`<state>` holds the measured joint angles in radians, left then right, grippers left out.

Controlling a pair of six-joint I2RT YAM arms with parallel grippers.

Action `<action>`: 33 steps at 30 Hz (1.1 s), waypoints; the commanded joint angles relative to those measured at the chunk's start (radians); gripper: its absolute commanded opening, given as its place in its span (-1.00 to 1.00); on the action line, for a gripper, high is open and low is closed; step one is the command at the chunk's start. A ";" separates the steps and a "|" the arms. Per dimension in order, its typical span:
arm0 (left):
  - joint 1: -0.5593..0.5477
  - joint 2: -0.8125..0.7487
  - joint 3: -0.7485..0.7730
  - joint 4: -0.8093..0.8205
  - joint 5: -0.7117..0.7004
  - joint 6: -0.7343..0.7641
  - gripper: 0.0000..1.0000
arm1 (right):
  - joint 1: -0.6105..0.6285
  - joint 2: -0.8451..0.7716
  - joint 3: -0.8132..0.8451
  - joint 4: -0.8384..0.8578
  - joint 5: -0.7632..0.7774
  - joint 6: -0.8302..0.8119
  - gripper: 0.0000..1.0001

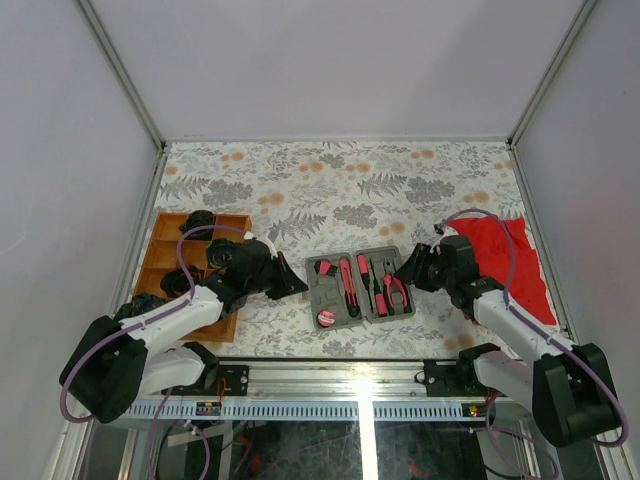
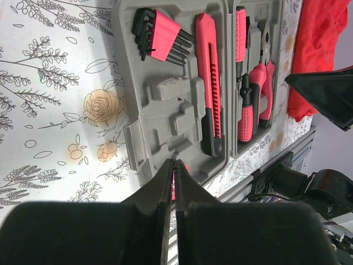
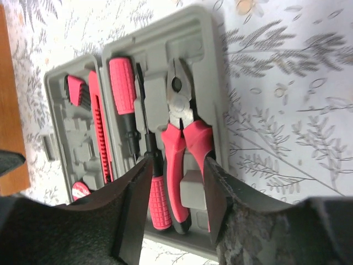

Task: Sort the tools into containers
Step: Close the storage box at the center of the board.

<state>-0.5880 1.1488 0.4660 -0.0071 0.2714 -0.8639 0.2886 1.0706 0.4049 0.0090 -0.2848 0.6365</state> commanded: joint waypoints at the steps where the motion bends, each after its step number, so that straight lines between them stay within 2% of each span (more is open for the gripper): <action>1: -0.003 -0.003 0.015 0.040 0.006 -0.008 -1.00 | 0.004 -0.076 0.041 -0.076 0.170 -0.027 0.06; 5: -0.003 0.006 0.006 0.035 -0.007 -0.003 -1.00 | 0.004 -0.066 0.056 -0.131 0.236 -0.050 0.17; 9: -0.003 0.022 0.010 0.041 0.002 -0.001 -0.97 | 0.004 -0.025 0.053 -0.118 0.227 -0.046 0.18; 14: -0.004 0.039 0.040 0.061 0.031 0.011 -0.98 | -0.007 0.037 0.055 -0.087 0.221 -0.013 0.11; 19: -0.013 0.074 0.077 0.062 0.030 0.027 -0.98 | -0.021 0.050 0.056 -0.091 0.293 0.020 0.05; 27: -0.086 0.187 0.126 0.095 0.007 0.019 -1.00 | -0.022 0.061 0.057 -0.118 0.370 -0.001 0.00; 29: -0.107 0.219 0.147 0.097 -0.002 0.017 -1.00 | -0.023 0.063 0.051 -0.104 0.348 -0.014 0.00; 33: -0.134 0.278 0.183 0.106 -0.011 0.010 -1.00 | -0.023 0.065 0.028 -0.008 0.172 -0.070 -0.09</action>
<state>-0.6998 1.3846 0.5957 0.0315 0.2806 -0.8566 0.2749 1.1259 0.4290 -0.0807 -0.0120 0.6312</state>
